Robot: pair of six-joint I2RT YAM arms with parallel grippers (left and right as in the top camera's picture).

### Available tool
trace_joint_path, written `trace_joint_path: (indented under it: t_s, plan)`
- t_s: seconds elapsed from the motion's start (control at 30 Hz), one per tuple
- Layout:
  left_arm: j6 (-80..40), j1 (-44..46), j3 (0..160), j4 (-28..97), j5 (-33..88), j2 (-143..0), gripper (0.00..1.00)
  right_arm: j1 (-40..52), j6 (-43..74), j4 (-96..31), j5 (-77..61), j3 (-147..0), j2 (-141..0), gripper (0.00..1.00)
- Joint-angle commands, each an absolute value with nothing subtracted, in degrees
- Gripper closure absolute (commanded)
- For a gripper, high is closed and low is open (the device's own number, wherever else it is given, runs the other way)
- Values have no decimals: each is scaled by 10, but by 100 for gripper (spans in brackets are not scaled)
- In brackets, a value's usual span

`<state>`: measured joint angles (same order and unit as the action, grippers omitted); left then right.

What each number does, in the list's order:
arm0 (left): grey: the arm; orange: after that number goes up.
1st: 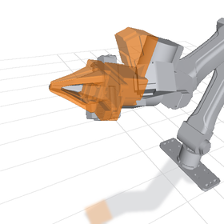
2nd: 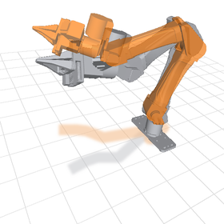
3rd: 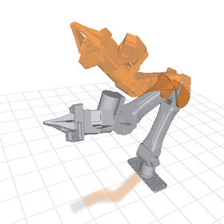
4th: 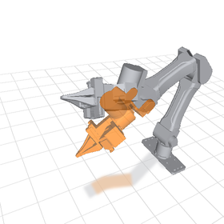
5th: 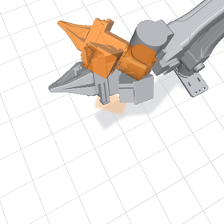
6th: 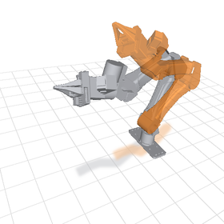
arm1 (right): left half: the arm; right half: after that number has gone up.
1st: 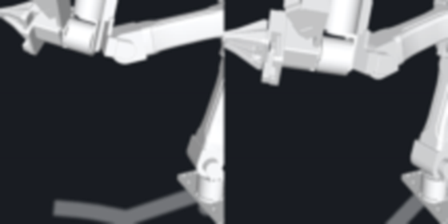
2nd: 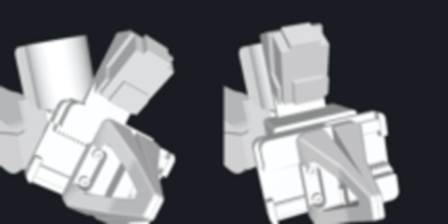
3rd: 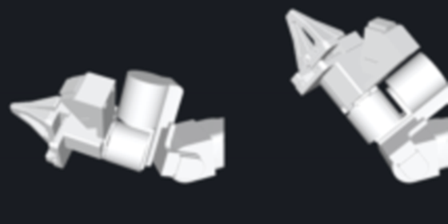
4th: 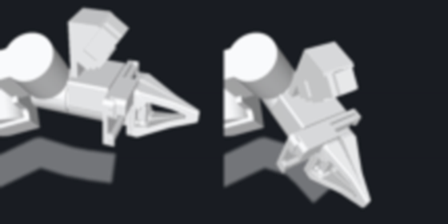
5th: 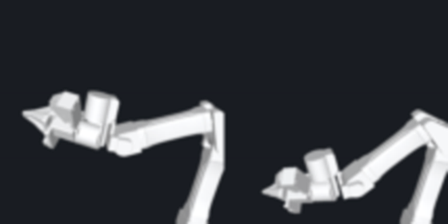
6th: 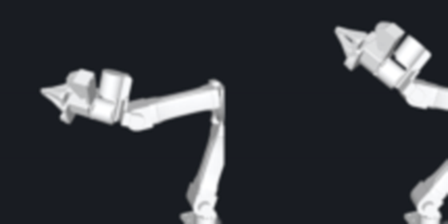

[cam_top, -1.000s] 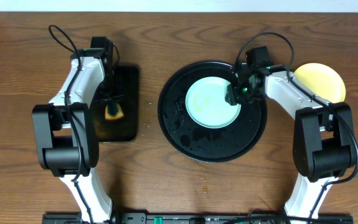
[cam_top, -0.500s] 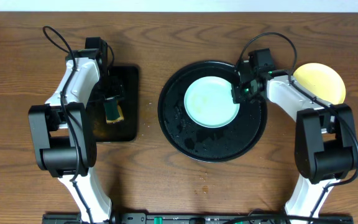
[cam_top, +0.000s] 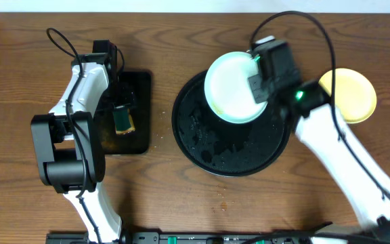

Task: Clean dirty plates on tray and stack at the side
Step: 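Lift the pale-blue plate with right gripper and stack it on the yellow plate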

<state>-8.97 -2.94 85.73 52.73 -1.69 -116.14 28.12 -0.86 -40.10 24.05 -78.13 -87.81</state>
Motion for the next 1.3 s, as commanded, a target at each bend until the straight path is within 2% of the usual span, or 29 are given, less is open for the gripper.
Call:
trace_joint_path:
  t_s: [0.0,0.1,0.2,0.33,0.73,0.83,0.93,1.03,1.1,1.2,1.27]
  plan:
    - [-88,-31,856,530,-22,-1159,17,383,-23,-422,584,-778,-883,99]
    - [-88,-31,856,530,-22,-1159,17,480,-25,-404,788,-778,-913,99]
    - [-88,-31,856,530,-22,-1159,17,519,-31,-399,863,-778,-936,99]
    - [-88,-31,856,530,-22,-1159,17,541,-30,-397,870,-778,-964,99]
    - [-88,-31,856,530,-22,-1159,17,525,-22,-371,863,-778,-980,99]
    - [-88,-31,856,530,-22,-1159,17,521,22,-367,854,-778,-980,99]
    - [-88,-31,856,530,-22,-1159,17,486,54,-368,715,-778,-980,99]
    - [-88,-31,856,530,-22,-1159,17,404,83,-369,485,-778,-980,99]
    - [-88,-31,856,530,-22,-1159,17,328,99,-369,349,-778,-980,99]
    - [-88,-31,856,530,-22,-1159,17,155,102,-368,101,-779,-980,99]
    - [-88,-31,856,530,-22,-1159,17,42,100,-369,-3,-779,-980,99]
